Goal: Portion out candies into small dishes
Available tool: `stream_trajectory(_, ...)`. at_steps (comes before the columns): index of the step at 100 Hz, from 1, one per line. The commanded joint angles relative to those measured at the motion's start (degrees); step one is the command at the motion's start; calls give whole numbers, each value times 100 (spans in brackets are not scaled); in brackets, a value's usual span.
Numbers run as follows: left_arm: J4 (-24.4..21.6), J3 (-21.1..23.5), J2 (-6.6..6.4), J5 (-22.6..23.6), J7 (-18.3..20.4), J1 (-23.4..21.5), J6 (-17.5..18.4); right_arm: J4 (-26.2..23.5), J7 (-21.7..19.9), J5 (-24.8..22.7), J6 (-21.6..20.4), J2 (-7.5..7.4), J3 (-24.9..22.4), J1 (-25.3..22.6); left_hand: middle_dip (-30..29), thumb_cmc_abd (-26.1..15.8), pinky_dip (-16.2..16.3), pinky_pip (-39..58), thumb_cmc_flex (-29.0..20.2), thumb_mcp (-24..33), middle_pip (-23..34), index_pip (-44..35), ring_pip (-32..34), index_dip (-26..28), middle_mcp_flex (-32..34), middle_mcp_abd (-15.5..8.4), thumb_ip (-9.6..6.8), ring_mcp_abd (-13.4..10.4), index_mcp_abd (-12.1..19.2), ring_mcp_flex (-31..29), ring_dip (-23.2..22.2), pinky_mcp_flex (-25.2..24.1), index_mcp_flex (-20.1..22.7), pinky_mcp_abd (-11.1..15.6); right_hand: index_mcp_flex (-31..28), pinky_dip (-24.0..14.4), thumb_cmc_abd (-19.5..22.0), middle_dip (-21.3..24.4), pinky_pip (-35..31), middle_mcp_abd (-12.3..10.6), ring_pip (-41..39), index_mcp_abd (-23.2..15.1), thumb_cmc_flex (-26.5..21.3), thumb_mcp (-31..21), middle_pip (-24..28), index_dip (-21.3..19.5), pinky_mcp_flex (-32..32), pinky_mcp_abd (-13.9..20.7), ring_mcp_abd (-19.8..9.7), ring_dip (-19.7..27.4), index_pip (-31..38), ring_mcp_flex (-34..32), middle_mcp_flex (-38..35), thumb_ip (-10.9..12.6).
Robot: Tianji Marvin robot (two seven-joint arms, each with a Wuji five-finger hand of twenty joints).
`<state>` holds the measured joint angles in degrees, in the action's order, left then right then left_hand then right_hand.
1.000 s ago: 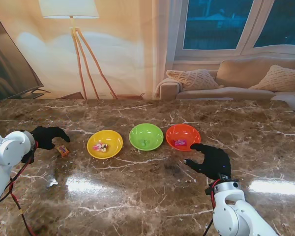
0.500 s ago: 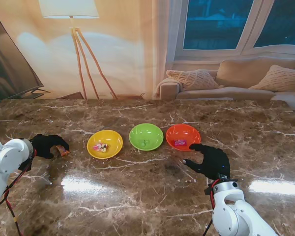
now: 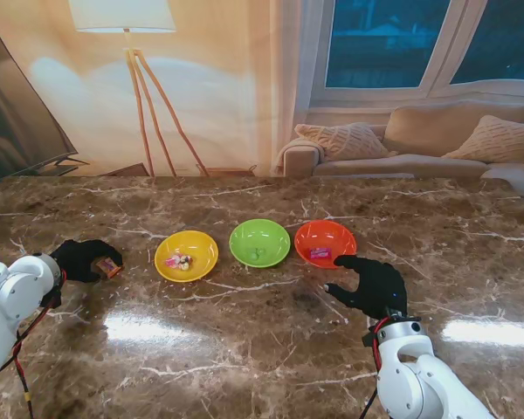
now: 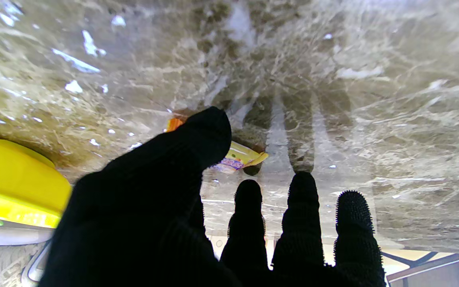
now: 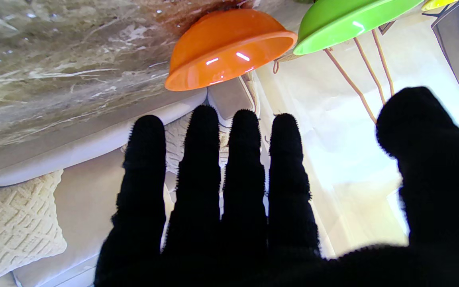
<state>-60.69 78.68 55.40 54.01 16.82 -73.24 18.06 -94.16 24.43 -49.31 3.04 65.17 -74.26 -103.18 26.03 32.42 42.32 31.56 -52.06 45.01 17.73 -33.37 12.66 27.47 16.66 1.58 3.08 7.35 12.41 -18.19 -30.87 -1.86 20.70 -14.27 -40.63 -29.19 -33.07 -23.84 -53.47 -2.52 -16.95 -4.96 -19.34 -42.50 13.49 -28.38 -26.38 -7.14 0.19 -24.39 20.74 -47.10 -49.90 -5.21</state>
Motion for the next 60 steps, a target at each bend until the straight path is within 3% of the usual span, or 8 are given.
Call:
stream_trajectory(1, 102, -63, 3, 88, 4, 25, 39, -1, -99, 12, 41, 0, 22, -38, 78, 203, 82, 176, 130, -51, 98, -4, 204, 74, 118, -116, 70, 6, -123, -233, -125, -5, -53, -143, -119, -84, -88, -56, -101, 23, -32, -57, -13, -160, 19, 13, 39, -28, 70, -113, 54, 0, -69, -39)
stream_trajectory(14, 231, -171, -13, 213, -132, 113, 86, -5, -117, 5, 39, -4, 27, -36, 169, 194, 48, 356, 288, -218, 174, -388, 272, 309, 154, -91, 83, -1, -114, -235, -177, 15, 224, -151, -131, -85, -122, -57, -103, 17, -35, -72, 17, -263, 23, 11, 38, -33, 69, -113, 60, -7, -79, -64)
stream_trajectory(34, 554, -472, -38, 471, -612, 279, 105, -18, -143, -1, 25, -9, 7, -36, 293, 127, 189, 1192, 324, -374, 377, -1601, 619, 1425, 551, -84, 74, -3, -17, -741, -349, 422, 429, -319, -136, -87, -143, -57, -108, 23, -36, -69, 56, -358, 21, 11, 34, -32, 74, -114, 63, -4, -73, -90)
stream_trajectory(44, 698, -622, -37, 454, -756, 359, 119, -13, -149, -1, 12, -11, 9, -31, 331, 194, 200, 1702, 144, -869, 439, -2086, 827, 1977, 746, -97, 276, -27, 91, -1052, -461, 648, 621, -399, -141, -86, -142, -57, -108, 28, -37, -65, 74, -379, 22, 11, 34, -33, 76, -114, 65, -5, -77, -101)
stream_trajectory(60, 862, -777, -19, 310, -876, 449, 192, -8, -158, 9, 19, -10, 14, -34, 207, 213, 124, 2058, -6, -1437, 408, -2788, 882, 2630, 1208, -268, 263, -90, 410, -1423, -426, 863, 1103, -477, -152, -85, -133, -57, -109, 16, -42, -73, 84, -388, 24, 10, 31, -25, 64, -114, 70, -19, -86, -108)
